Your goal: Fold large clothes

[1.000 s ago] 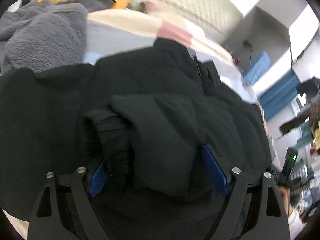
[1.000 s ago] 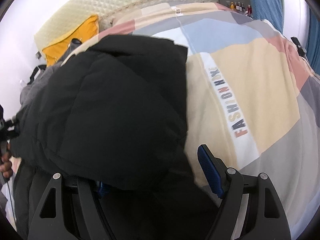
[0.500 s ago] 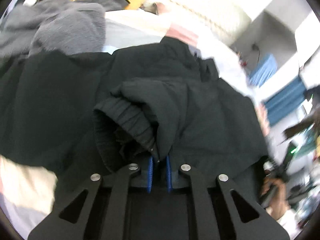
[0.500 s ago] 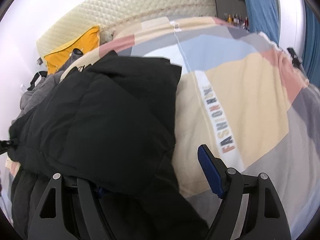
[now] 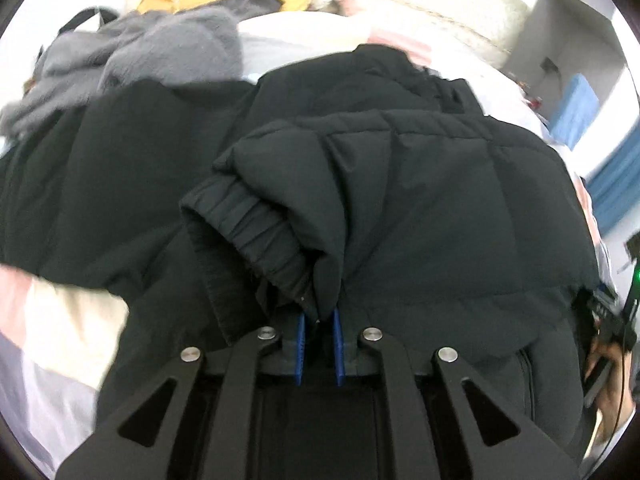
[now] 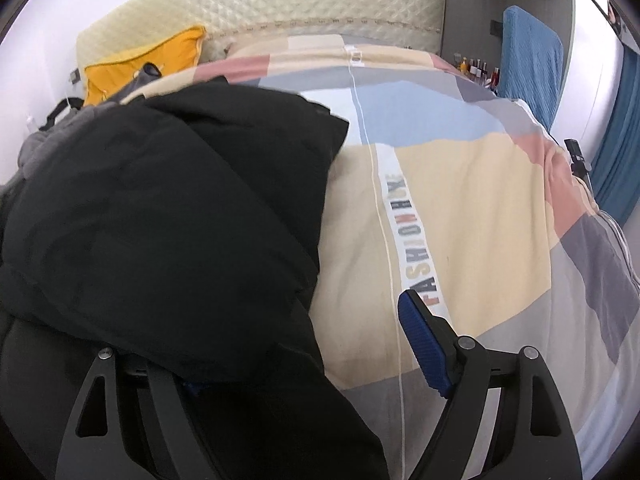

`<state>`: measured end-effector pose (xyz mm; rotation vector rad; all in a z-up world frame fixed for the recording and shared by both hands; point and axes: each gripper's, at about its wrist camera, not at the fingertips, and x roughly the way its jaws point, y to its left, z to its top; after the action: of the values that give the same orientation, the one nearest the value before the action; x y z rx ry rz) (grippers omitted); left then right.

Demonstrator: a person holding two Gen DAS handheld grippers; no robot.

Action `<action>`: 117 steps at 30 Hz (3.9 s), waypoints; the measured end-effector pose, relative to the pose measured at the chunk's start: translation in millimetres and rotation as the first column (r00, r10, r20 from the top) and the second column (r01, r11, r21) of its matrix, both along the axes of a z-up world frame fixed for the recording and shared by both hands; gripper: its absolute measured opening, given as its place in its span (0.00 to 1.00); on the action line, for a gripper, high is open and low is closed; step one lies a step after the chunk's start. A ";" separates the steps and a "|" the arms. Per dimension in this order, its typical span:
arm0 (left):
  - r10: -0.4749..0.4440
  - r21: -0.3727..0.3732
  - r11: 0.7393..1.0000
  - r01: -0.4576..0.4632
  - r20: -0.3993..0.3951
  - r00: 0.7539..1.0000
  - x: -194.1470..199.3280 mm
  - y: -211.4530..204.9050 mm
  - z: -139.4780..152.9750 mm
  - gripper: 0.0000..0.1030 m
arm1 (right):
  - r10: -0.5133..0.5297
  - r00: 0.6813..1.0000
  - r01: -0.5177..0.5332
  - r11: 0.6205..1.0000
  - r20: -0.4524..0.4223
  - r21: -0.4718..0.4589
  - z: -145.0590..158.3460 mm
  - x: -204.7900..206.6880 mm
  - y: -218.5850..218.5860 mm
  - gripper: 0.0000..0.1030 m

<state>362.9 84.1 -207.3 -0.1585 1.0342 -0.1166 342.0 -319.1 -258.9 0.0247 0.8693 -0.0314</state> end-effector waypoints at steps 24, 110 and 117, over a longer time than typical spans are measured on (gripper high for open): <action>0.016 0.083 0.996 -0.034 0.205 0.979 -77.1 7.0 51.7 0.60 | 0.147 0.982 -0.140 0.988 0.120 -0.064 77.6 -83.3 80.7 0.78; 0.716 -0.509 0.608 -0.609 0.021 0.697 -17.3 491.6 -68.3 0.39 | -0.005 0.983 -0.001 0.999 0.182 0.033 104.0 -183.0 156.5 0.82; 0.759 -0.482 0.601 -0.638 0.092 0.645 -35.6 476.5 -17.6 0.06 | -0.012 0.983 0.006 0.999 0.182 0.036 106.9 -195.7 148.7 0.82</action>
<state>327.3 560.6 -224.9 -0.9162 0.5672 0.3788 146.3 -170.4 -152.0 0.0642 0.6868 -0.0217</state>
